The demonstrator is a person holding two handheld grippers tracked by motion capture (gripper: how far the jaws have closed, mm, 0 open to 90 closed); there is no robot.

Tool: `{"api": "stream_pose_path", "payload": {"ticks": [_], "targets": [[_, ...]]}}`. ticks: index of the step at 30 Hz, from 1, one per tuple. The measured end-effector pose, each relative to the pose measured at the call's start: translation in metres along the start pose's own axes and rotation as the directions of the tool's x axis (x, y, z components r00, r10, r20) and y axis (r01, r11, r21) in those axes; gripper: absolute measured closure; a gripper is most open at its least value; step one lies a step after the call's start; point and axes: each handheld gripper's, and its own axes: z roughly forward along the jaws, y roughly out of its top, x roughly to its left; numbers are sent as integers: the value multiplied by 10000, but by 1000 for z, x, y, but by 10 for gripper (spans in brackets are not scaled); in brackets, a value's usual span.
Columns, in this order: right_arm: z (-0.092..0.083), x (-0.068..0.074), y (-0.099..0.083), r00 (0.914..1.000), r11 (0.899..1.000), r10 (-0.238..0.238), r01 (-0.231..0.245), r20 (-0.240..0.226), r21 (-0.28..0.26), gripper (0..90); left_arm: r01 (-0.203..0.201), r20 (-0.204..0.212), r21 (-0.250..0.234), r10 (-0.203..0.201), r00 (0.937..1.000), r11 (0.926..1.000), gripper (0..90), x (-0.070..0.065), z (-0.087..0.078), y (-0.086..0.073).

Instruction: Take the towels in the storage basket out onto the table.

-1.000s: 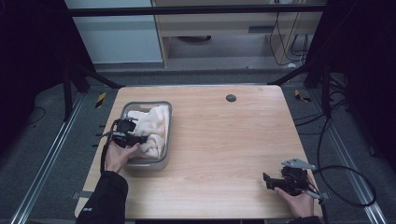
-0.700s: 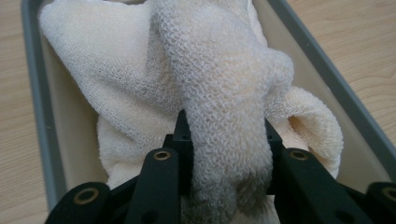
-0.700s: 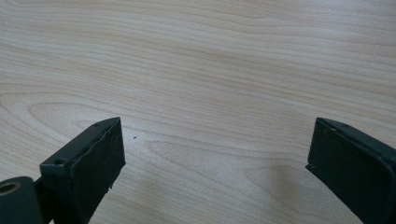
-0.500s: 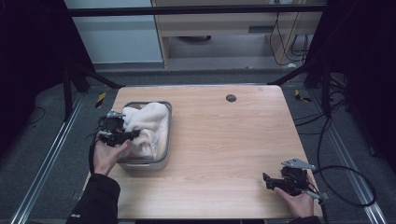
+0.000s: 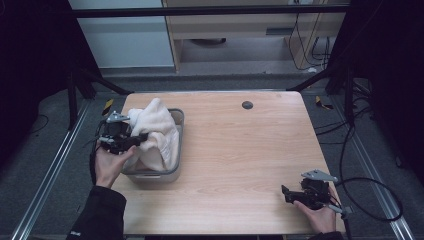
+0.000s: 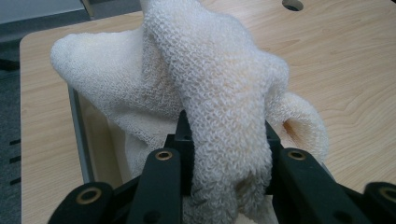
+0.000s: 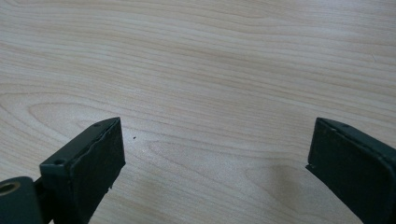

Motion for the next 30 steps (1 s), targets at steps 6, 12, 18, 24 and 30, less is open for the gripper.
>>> {"api": "stream_pose_path", "payload": {"ticks": [6,12,18,24,30], "targets": [[0,0,0,10000,10000,-23,23,24,12,38,-5,40,-74,6,10000,10000,700,0,0,1],[0,0,0,10000,10000,-26,26,19,11,38,-96,120,-364,100,9999,9993,700,-3,-11,9],[0,0,0,10000,10000,-22,22,19,21,38,-263,84,-593,269,9996,9979,700,-7,-23,20],[0,0,0,10000,10000,-35,35,19,18,38,-234,113,-841,245,9996,9962,700,-6,-36,29],[0,0,0,10000,10000,-24,24,40,2,38,-289,92,-1065,301,9995,9939,700,-7,-47,37]]}}
